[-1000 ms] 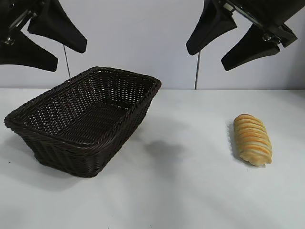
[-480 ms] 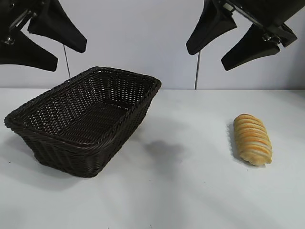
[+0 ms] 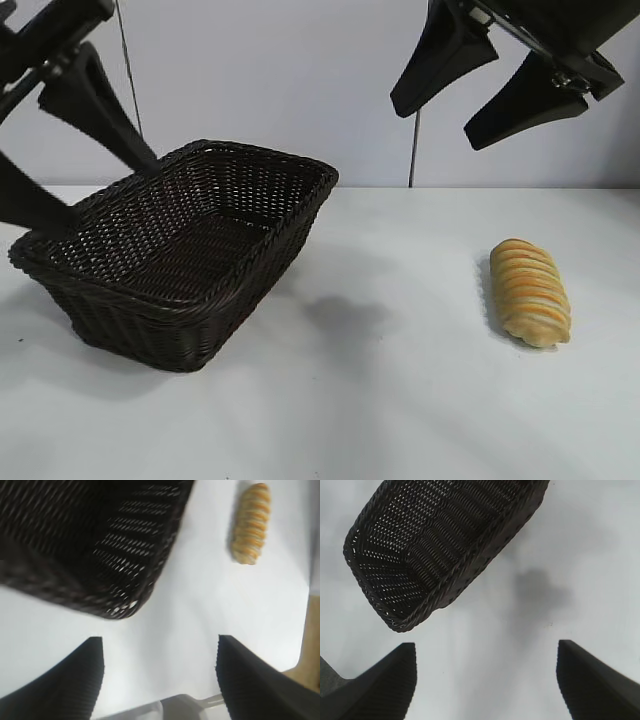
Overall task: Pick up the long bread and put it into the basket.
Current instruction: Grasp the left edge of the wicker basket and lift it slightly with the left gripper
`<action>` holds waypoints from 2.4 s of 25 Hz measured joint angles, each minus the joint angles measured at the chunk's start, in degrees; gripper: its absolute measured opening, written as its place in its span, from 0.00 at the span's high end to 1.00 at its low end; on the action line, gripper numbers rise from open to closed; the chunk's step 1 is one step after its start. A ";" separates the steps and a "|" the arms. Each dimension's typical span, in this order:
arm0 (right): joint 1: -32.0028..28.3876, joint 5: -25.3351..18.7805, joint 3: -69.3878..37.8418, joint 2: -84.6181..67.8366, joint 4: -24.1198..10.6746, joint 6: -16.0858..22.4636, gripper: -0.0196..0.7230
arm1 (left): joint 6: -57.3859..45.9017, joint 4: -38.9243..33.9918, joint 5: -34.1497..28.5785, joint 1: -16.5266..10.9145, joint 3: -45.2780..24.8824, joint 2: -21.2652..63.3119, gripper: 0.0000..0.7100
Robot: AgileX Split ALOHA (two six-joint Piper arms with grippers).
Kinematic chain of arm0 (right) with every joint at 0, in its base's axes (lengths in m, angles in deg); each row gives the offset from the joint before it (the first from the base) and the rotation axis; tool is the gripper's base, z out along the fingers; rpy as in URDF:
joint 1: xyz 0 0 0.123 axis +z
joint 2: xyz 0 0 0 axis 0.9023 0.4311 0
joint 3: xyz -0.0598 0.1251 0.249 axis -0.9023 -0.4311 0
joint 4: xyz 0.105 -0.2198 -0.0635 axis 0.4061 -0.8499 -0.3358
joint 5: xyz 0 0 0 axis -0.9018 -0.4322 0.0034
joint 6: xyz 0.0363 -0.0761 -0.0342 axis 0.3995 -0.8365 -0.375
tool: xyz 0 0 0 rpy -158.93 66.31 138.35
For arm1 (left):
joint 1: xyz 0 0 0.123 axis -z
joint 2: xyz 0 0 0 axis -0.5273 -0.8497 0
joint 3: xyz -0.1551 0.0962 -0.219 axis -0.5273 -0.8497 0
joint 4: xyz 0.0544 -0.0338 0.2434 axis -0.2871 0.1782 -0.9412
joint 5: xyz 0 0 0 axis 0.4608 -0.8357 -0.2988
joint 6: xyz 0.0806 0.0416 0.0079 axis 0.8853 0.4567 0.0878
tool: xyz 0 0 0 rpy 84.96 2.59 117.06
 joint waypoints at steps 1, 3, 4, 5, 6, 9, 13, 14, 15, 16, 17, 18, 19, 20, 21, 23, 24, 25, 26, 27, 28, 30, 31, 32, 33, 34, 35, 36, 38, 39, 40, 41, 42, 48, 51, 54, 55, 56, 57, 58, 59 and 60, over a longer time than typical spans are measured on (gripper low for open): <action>0.00 0.01 0.00 0.00 0.00 0.00 0.22 | -1.94 0.00 0.62 0.00 -0.08 0.00 0.34; 0.00 0.01 0.00 0.00 0.00 0.00 0.22 | -4.47 0.00 1.60 0.00 -0.12 0.00 0.34; 0.00 0.01 0.00 0.00 0.00 0.00 0.22 | -5.28 0.05 1.88 0.00 -0.12 0.00 0.34; 0.00 0.01 0.00 0.00 0.00 0.00 0.22 | -5.81 0.05 1.99 0.00 -0.12 0.00 0.34; 0.00 0.01 0.00 0.00 0.00 0.00 0.22 | -6.37 0.05 2.05 0.00 -0.12 0.00 0.34; 0.00 0.01 0.00 0.00 0.06 0.00 0.22 | -6.78 -0.15 2.05 0.00 -0.12 0.00 0.34; 0.00 -0.09 0.00 0.00 0.06 0.00 0.22 | -7.04 -3.43 0.17 0.00 1.21 0.00 0.34; 0.00 -0.14 0.00 0.00 0.06 0.00 0.22 | -7.22 -5.03 -0.99 0.00 2.38 0.00 0.34; 0.00 -0.14 0.00 0.00 0.06 0.00 0.22 | -7.85 -6.73 -2.14 0.00 3.51 0.00 0.34; 0.00 -0.14 0.00 0.00 0.06 0.00 0.22 | -9.05 -8.59 -2.90 0.00 4.90 0.00 0.34; 0.00 -0.14 0.00 0.00 0.06 0.00 0.22 | -11.26 -10.15 -3.62 0.08 6.09 0.00 0.34; 0.00 -0.14 0.00 0.00 0.06 0.00 0.22 | -13.99 -12.40 -4.12 0.45 7.07 0.00 0.34; 0.00 -0.14 0.00 0.00 0.06 0.00 0.22 | -16.58 -15.22 -4.31 0.97 7.69 0.00 0.34; 0.00 -0.14 0.00 0.00 0.06 0.00 0.22 | -20.21 -17.71 -4.61 1.54 8.18 0.00 0.34; 0.00 -0.14 0.00 0.00 0.06 0.00 0.22 | -24.33 -20.87 -4.88 2.40 8.44 0.00 0.34; 0.00 -0.14 0.00 0.00 0.06 0.00 0.22 | -32.30 -27.22 -5.24 4.57 8.45 0.00 0.34; 0.00 -0.14 0.00 0.00 0.06 0.00 0.22 | -36.48 -29.69 -5.24 5.59 8.45 0.00 0.34; 0.00 -0.16 0.00 0.00 0.17 0.00 0.22 | -40.57 -32.63 -5.18 6.69 8.45 0.00 0.34; 0.00 -0.21 0.00 0.00 0.38 0.00 0.22 | -44.50 -35.42 -5.05 7.54 8.45 0.00 0.34; 0.00 -0.21 0.00 0.00 0.66 0.00 0.22 | -47.47 -37.70 -4.98 8.08 8.45 0.00 0.34; 0.00 -0.23 0.00 0.00 1.00 0.00 0.22 | -50.40 -39.17 -4.94 8.39 8.45 0.00 0.34; 0.00 -0.28 0.00 0.00 1.36 0.00 0.22 | -53.67 -40.81 -4.60 8.50 8.45 0.00 0.34; 0.00 -0.28 0.00 0.00 1.47 0.00 0.22 | -54.40 -41.01 -4.06 8.50 8.45 0.00 0.34; 0.00 -0.28 0.00 0.00 1.47 0.00 0.22 | -54.77 -41.11 -3.51 8.50 8.45 0.00 0.34; 0.00 -0.28 0.00 0.00 1.53 0.00 0.22 | -54.91 -41.11 -2.94 8.50 8.45 0.00 0.34; 0.00 -0.28 0.00 0.00 1.53 0.00 0.22 | -55.03 -41.11 -2.57 8.50 8.45 0.00 0.34; 0.00 -0.28 0.00 0.00 1.53 0.00 0.22 | -55.16 -41.11 -2.29 8.50 8.45 0.00 0.34; 0.00 -0.28 0.00 0.00 1.53 0.00 0.22 | -55.16 -41.11 -2.05 8.50 8.45 -0.11 0.34; 0.00 -0.35 0.00 0.00 1.53 0.00 0.22 | -54.78 -39.87 -1.61 8.50 8.45 -1.19 0.34; 0.00 -0.41 0.00 0.00 1.53 0.00 0.22 | -53.98 -38.87 -1.23 8.50 8.45 -2.11 0.34; 0.00 -0.47 0.00 0.00 1.53 0.00 0.22 | -53.20 -37.85 -0.88 8.50 8.57 -3.14 0.34; 0.00 -0.53 0.00 0.00 1.53 0.00 0.22 | -52.82 -37.15 -0.35 8.50 8.75 -3.97 0.34; 0.00 -0.53 0.00 0.00 1.53 0.00 0.22 | -52.54 -36.78 0.56 8.50 8.98 -4.87 0.34; 0.00 -0.58 0.00 0.00 1.53 0.00 0.22 | -51.39 -36.20 2.19 8.50 9.75 -9.68 0.34; 0.00 -0.58 0.00 0.00 1.53 0.00 0.22 | -51.27 -36.15 3.30 8.50 9.75 -12.75 0.34; 0.00 -0.65 0.00 0.00 1.53 0.00 0.22 | -51.27 -36.00 5.40 8.50 9.75 -15.53 0.34; 0.00 -0.70 0.00 0.00 1.53 0.00 0.22 | -51.27 -35.95 6.20 8.50 9.75 -16.46 0.34; 0.00 -0.70 0.00 0.00 1.53 0.00 0.22 | -51.21 -35.95 7.19 8.50 9.75 -17.21 0.34; 0.00 -0.70 0.00 0.00 1.53 0.00 0.22 | -51.21 -35.95 8.13 8.50 9.75 -18.06 0.34; 0.00 -0.70 0.00 0.00 1.53 0.00 0.22 | -51.21 -35.95 9.00 8.50 9.76 -18.87 0.34; 0.00 -0.70 0.00 0.00 1.53 0.00 0.22 | -51.21 -35.93 9.51 8.50 9.76 -19.49 0.34; 0.00 -0.70 0.00 0.00 1.53 0.00 0.22 | -51.21 -35.93 9.98 8.50 9.76 -20.08 0.34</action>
